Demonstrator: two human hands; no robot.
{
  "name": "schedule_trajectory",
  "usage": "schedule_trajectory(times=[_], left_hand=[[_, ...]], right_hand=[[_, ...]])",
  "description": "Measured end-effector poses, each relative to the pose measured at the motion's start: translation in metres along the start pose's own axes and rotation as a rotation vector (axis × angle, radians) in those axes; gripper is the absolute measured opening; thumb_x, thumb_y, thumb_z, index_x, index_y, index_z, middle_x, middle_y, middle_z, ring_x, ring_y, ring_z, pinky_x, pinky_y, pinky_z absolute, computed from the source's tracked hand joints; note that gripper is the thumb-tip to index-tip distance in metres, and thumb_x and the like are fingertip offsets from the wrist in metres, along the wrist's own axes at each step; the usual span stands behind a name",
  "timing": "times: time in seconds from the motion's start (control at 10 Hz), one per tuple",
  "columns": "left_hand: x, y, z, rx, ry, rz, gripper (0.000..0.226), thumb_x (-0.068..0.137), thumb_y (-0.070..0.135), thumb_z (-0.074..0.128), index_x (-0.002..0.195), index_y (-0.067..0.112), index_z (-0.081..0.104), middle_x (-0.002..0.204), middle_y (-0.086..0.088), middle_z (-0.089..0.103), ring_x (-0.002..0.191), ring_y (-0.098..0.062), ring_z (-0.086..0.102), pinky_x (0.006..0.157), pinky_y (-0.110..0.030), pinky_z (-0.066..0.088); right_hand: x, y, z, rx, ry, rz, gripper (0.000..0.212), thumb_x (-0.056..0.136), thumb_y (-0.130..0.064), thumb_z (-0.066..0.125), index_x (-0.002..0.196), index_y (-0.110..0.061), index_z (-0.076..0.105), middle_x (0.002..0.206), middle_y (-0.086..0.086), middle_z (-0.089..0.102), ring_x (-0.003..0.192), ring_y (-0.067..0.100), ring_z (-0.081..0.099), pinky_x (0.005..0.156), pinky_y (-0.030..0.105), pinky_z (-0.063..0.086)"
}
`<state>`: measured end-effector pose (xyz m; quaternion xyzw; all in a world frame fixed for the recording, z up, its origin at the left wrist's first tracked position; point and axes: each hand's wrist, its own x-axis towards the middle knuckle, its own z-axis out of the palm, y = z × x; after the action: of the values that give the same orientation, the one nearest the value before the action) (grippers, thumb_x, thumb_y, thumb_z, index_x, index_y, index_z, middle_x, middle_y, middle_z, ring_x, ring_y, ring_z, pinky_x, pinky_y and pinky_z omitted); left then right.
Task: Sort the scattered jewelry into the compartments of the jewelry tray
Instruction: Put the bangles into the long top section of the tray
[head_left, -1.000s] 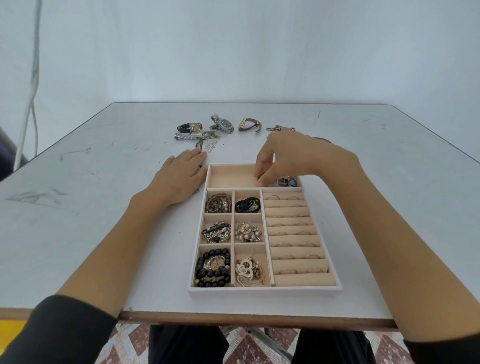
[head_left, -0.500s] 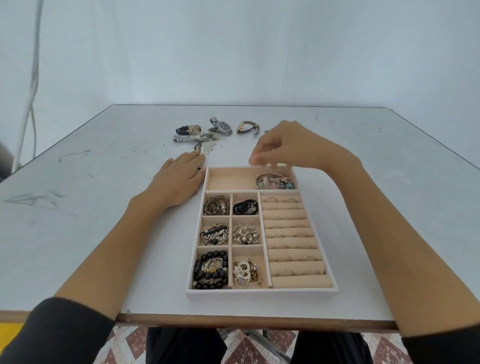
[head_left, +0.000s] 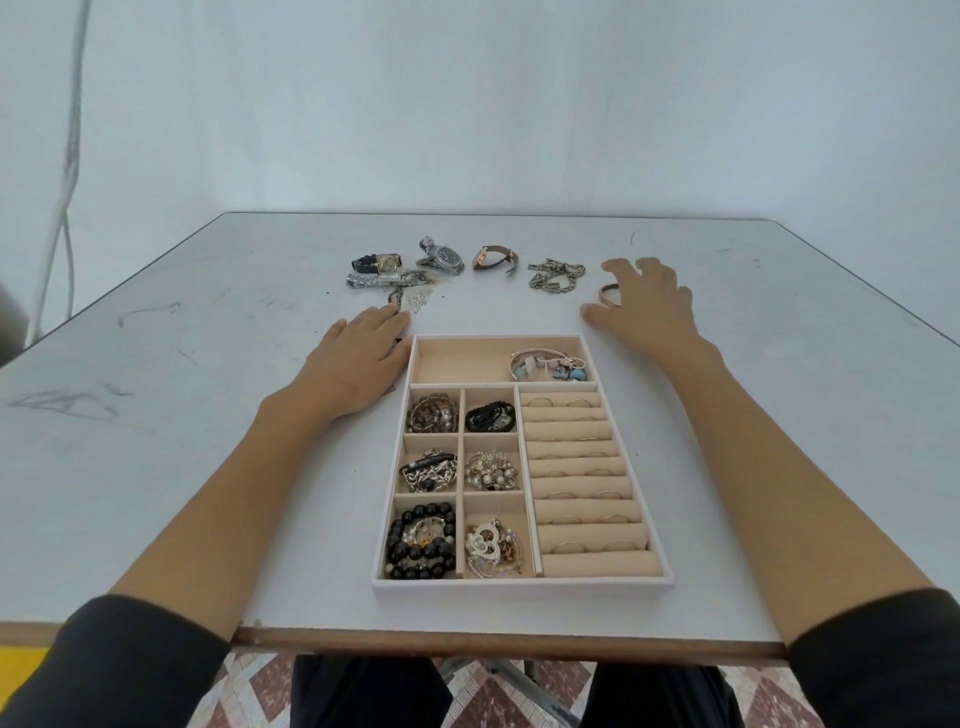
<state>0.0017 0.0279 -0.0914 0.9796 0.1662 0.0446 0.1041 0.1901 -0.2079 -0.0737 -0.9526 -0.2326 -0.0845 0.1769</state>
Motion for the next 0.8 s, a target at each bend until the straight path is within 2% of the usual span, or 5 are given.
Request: schedule_trajectory(times=[0.1, 0.3, 0.5, 0.6, 0.8], left_hand=[[0.000, 0.001, 0.000, 0.001, -0.001, -0.001, 0.051, 0.103, 0.034, 0.021, 0.152, 0.018, 0.019, 0.160, 0.002, 0.012, 0.147, -0.016, 0.008, 0.120, -0.037, 0.004], [0.000, -0.001, 0.001, -0.005, 0.005, 0.002, 0.051, 0.103, 0.035, 0.021, 0.152, 0.018, 0.020, 0.160, 0.002, 0.012, 0.147, -0.015, 0.008, 0.120, -0.037, 0.004], [0.000, -0.001, 0.000, -0.004, 0.002, 0.000, 0.051, 0.103, 0.035, 0.021, 0.152, 0.019, 0.019, 0.160, 0.002, 0.011, 0.148, -0.015, 0.007, 0.120, -0.037, 0.004], [0.000, -0.001, 0.001, -0.004, 0.000, -0.001, 0.051, 0.103, 0.036, 0.021, 0.152, 0.018, 0.019, 0.160, 0.002, 0.011, 0.148, -0.016, 0.007, 0.120, -0.037, 0.003], [-0.001, 0.000, 0.001, -0.010, 0.005, 0.002, 0.051, 0.103, 0.034, 0.021, 0.152, 0.018, 0.020, 0.160, 0.002, 0.012, 0.147, -0.015, 0.008, 0.120, -0.037, 0.003]], right_hand=[[0.001, 0.007, 0.007, -0.037, -0.095, 0.050, 0.063, 0.093, -0.053, 0.041, 0.147, -0.026, 0.026, 0.153, 0.016, 0.022, 0.144, 0.031, 0.013, 0.112, 0.055, 0.008], [0.001, 0.008, 0.008, -0.019, -0.024, 0.014, 0.042, 0.098, -0.035, 0.037, 0.135, -0.018, 0.046, 0.133, 0.019, 0.043, 0.123, 0.036, 0.038, 0.104, 0.045, 0.028], [-0.001, 0.003, 0.000, 0.038, 0.037, 0.046, 0.046, 0.090, -0.038, 0.055, 0.130, -0.016, 0.052, 0.130, 0.016, 0.046, 0.124, 0.032, 0.038, 0.099, 0.040, 0.031], [-0.005, -0.005, -0.016, 0.255, 0.024, 0.065, 0.061, 0.077, -0.043, 0.072, 0.129, -0.016, 0.054, 0.129, 0.008, 0.052, 0.123, 0.024, 0.046, 0.095, 0.036, 0.038], [-0.021, -0.041, -0.048, 0.472, -0.122, -0.065, 0.042, 0.073, -0.050, 0.074, 0.101, -0.019, 0.071, 0.092, -0.006, 0.061, 0.095, 0.012, 0.058, 0.073, 0.026, 0.043]])
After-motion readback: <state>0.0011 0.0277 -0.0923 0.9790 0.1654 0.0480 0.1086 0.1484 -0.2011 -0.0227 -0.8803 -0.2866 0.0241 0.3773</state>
